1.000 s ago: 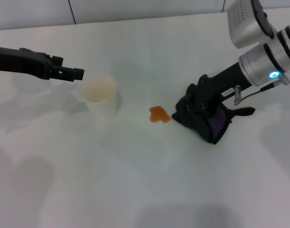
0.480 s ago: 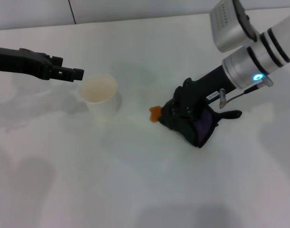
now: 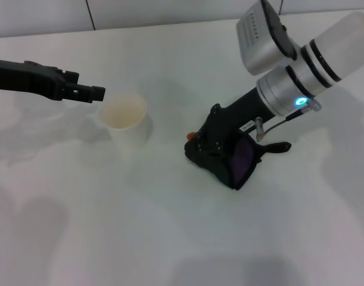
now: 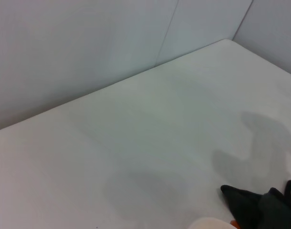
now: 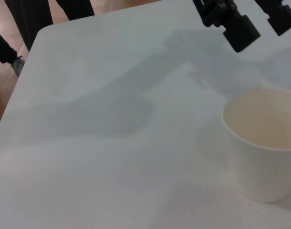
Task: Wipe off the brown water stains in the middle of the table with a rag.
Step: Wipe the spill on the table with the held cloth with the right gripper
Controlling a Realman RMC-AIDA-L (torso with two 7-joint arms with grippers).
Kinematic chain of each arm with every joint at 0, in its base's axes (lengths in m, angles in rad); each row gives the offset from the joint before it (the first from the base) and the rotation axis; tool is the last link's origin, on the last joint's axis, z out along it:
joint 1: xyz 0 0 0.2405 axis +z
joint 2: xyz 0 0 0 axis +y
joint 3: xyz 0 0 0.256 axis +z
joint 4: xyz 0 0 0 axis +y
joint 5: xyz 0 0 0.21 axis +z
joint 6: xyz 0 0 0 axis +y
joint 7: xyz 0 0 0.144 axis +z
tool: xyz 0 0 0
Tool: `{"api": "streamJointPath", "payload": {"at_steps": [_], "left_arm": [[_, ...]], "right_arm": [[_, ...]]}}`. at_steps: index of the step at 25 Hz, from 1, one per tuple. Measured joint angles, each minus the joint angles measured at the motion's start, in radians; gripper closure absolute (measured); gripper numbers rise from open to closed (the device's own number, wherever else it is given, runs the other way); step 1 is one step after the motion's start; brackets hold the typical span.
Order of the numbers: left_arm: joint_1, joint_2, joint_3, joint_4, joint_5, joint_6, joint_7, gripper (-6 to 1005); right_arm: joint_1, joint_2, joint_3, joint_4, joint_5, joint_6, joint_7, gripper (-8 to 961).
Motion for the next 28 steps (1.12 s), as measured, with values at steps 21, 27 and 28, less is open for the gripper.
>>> {"api": "streamJointPath", "payload": {"at_steps": [21, 27, 28], "left_arm": [[0.001, 0.0, 0.0, 0.0, 0.0, 0.0, -0.001, 110], [0.001, 0.0, 0.0, 0.0, 0.0, 0.0, -0.003, 110], [0.001, 0.0, 0.0, 0.0, 0.0, 0.0, -0.003, 110]], "right_arm": [[0.048, -0.004, 0.002, -0.074, 0.011, 0.084, 0.003, 934], [0.053, -0.003, 0.003, -0.101, 0.014, 0.146, 0.003, 933], [0.053, -0.004, 0.003, -0.106, 0.014, 0.156, 0.003, 933]]}}
